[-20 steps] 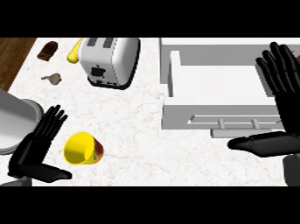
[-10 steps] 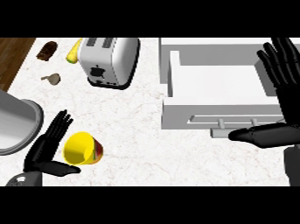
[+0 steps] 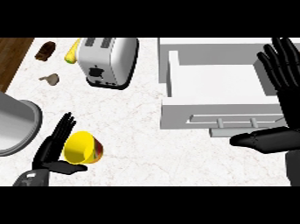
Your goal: Pick up the cup, place it into the drawer and close the drawer
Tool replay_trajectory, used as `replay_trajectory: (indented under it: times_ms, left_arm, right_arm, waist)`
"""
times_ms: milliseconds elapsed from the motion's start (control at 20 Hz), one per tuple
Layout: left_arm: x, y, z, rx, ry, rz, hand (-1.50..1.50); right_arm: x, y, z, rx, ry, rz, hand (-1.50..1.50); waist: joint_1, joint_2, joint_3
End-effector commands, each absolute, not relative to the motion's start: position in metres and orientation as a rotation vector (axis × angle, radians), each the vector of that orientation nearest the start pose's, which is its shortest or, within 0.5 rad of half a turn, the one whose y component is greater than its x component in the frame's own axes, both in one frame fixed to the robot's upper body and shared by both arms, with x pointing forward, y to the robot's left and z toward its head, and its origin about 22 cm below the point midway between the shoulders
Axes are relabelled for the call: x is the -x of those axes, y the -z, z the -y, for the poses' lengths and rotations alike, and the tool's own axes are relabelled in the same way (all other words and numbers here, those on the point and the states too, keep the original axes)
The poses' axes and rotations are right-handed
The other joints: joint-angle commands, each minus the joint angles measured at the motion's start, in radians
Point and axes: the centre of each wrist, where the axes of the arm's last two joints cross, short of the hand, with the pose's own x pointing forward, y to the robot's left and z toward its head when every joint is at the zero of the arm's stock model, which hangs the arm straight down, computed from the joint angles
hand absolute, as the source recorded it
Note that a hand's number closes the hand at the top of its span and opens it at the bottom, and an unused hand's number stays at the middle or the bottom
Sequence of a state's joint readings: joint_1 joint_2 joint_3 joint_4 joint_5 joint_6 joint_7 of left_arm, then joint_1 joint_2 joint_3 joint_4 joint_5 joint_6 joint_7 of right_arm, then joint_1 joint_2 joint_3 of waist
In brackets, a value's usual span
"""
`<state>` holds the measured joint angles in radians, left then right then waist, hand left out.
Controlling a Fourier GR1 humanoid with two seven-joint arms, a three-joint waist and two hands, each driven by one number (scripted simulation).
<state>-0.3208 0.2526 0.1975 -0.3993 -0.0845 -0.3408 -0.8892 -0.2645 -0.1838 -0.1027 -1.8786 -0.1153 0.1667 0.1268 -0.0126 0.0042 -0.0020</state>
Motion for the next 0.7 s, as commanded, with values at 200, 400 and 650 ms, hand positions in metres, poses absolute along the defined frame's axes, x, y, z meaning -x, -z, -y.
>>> replay_trajectory:
  times_ms: [200, 400, 650]
  left_arm:
    - [-0.236, 0.158, -0.320, 0.237, 0.110, 1.670, -1.50]
    - [-0.233, 0.164, -0.313, 0.216, 0.111, 1.666, -1.50]
    - [-0.253, 0.151, -0.315, 0.308, 0.118, 1.676, -1.50]
  right_arm:
    - [-0.261, -0.143, 0.254, -0.084, -0.258, 1.993, -1.50]
    - [-0.267, -0.157, 0.251, -0.065, -0.276, 2.000, -1.50]
    - [-0.270, -0.160, 0.246, -0.066, -0.278, 1.986, -1.50]
  waist:
    - [-0.007, 0.003, -0.001]
    - [-0.014, 0.006, -0.003]
    - [-0.007, 0.003, -0.001]
